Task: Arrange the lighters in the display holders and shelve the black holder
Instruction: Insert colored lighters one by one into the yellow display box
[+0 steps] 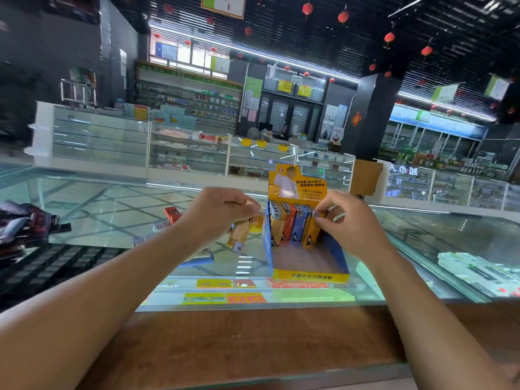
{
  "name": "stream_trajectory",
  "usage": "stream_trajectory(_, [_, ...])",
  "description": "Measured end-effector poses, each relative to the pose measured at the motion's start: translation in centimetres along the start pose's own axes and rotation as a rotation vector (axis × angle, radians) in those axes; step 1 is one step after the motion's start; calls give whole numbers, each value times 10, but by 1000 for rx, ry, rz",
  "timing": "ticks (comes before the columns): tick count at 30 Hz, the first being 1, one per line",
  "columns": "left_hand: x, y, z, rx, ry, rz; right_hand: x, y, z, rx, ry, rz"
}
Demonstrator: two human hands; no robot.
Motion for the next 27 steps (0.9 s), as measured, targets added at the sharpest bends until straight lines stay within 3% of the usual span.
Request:
stream_trajectory(8, [4,1,4,-49,51,238,-3,-28,12,-135,130,49])
stream_trajectory(16, [-7,9,4,-21,159,308,35,-62,33,-113,-230,-430])
stream_trajectory(19, [-9,9,2,1,159,276,32,-57,30,-42,-211,-586])
stream_trajectory(22, [-2,15,2,92,30,13,23,-50,25,-26,-116,-618])
stream_trajectory(27, [25,33,11,354,-237,-710,16,-48,23,-93,-21,-569])
Point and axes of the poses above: each hand's wrist, its own z-axis away from the middle knuckle, its own x-axis out of the palm, y = z × x, the point moved 10 cm from there along -z, towards the middle knuckle, and after that the axes turned 14 degrees about x, right-handed, at the moved point
